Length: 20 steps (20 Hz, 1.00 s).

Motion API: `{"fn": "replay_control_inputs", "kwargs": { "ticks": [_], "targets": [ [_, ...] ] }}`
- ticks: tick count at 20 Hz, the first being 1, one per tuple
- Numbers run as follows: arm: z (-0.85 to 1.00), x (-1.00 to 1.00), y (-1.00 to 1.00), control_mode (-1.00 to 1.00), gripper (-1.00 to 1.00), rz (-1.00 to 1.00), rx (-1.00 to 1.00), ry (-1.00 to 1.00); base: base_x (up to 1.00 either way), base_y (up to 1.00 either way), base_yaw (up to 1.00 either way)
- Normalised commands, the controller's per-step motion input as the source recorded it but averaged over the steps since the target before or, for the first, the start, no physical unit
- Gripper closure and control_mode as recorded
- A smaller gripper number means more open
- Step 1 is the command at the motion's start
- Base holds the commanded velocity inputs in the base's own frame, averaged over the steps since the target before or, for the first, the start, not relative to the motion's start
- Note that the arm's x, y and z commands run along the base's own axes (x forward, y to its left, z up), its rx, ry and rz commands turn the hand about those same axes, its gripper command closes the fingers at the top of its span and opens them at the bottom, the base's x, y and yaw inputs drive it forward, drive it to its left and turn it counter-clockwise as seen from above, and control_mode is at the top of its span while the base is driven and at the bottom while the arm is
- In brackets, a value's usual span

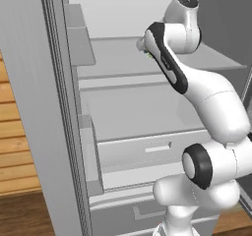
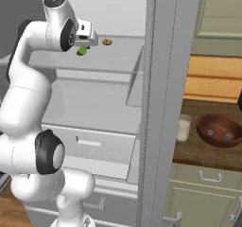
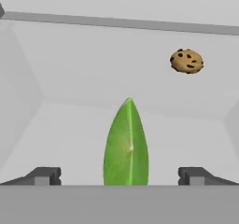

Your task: Grab a lemon wedge from the fridge and one ice cube from the ice bowl, and put them in the glass of lemonade.

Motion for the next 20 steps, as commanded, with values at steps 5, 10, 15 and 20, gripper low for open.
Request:
{"fn": "replay_control_inputs", "kwargs": {
  "ticks": [5,10,15,20],
  "targets": [
    [-0.28,0.77,0.0,-1.0,-1.0,0.0,0.0,-0.02,0.0,0.0,0.0],
    [-0.09,0.5,0.0,-1.0,-1.0,0.0,0.0,0.0,0.0,0.0,0.0],
    [-0.07,-0.2,0.0,-1.0,-1.0,0.0,0.0,-0.07,0.0,0.0,0.0],
    [0.1,-0.31,-0.03,-1.0,-1.0,0.0,0.0,-0.16,0.0,0.0,0.0]
  ]
}}
